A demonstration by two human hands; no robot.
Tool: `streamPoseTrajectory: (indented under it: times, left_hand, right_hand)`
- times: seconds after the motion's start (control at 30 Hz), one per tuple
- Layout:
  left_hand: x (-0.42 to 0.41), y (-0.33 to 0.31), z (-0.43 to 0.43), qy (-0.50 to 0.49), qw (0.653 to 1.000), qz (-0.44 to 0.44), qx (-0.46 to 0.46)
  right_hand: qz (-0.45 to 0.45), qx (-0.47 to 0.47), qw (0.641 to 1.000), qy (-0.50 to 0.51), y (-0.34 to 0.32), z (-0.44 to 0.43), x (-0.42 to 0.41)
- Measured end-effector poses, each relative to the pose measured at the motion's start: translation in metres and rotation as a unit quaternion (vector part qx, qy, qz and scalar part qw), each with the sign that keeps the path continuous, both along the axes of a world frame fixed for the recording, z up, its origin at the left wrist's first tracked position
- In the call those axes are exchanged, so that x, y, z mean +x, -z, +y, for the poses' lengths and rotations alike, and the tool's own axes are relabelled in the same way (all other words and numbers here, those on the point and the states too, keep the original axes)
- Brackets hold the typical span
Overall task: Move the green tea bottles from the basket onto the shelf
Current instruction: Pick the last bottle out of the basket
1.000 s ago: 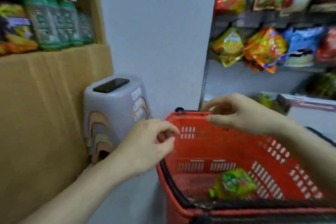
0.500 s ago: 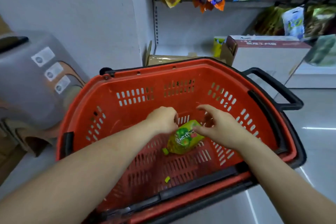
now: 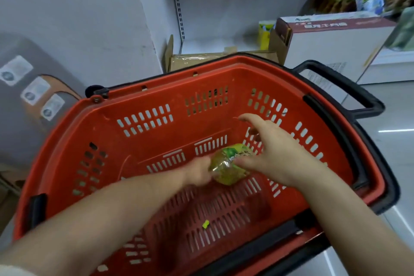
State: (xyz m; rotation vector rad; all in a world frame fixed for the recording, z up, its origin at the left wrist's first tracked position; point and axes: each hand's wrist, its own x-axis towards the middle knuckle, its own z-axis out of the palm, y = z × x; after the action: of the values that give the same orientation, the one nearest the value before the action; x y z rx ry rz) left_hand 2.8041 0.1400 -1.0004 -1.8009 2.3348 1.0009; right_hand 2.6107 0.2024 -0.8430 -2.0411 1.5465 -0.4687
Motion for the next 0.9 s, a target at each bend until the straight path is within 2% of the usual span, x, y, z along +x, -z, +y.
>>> streamPoseTrajectory:
  times: [0.13,0.2,0.33,0.43,0.57,0.63,0.7,0.8,0.9]
  left_hand:
    - [0.004,-0.087,-0.009,0.047,0.99,-0.094,-0.091]
    - [0.015,-0.121,0.007,0.097,0.983,-0.105,-0.119]
    - [0.044,-0.177,0.053,0.151,0.967,-0.078,-0.188]
    - [0.058,-0.21,0.082,0.129,0.949,-0.001,-0.286]
    - [0.071,-0.254,0.105,0.062,0.903,0.084,-0.417]
    - [0.074,-0.267,0.114,0.043,0.883,0.101,-0.455]
    - [0.078,-0.273,0.122,0.022,0.872,0.117,-0.474]
    - [0.089,-0.276,0.134,-0.022,0.854,0.147,-0.499]
    - [0.098,-0.291,0.144,-0.084,0.821,0.227,-0.517]
  right_hand:
    - [-0.002,0.071,0.996,-0.051,0.001,0.003,0.007]
    - [0.003,0.101,0.992,-0.073,0.003,0.004,0.01]
    - [0.005,0.151,0.98,-0.13,0.005,0.006,0.021]
    - [-0.026,0.165,0.967,-0.194,0.0,0.01,0.041]
    - [-0.235,0.099,0.947,-0.194,-0.019,0.011,0.061]
    - [-0.302,0.057,0.934,-0.181,-0.025,0.015,0.07]
    - [-0.327,0.03,0.929,-0.171,-0.03,0.023,0.081]
    - [-0.311,-0.035,0.937,-0.157,-0.042,0.037,0.102]
    - [-0.323,-0.103,0.93,-0.143,-0.064,0.045,0.121]
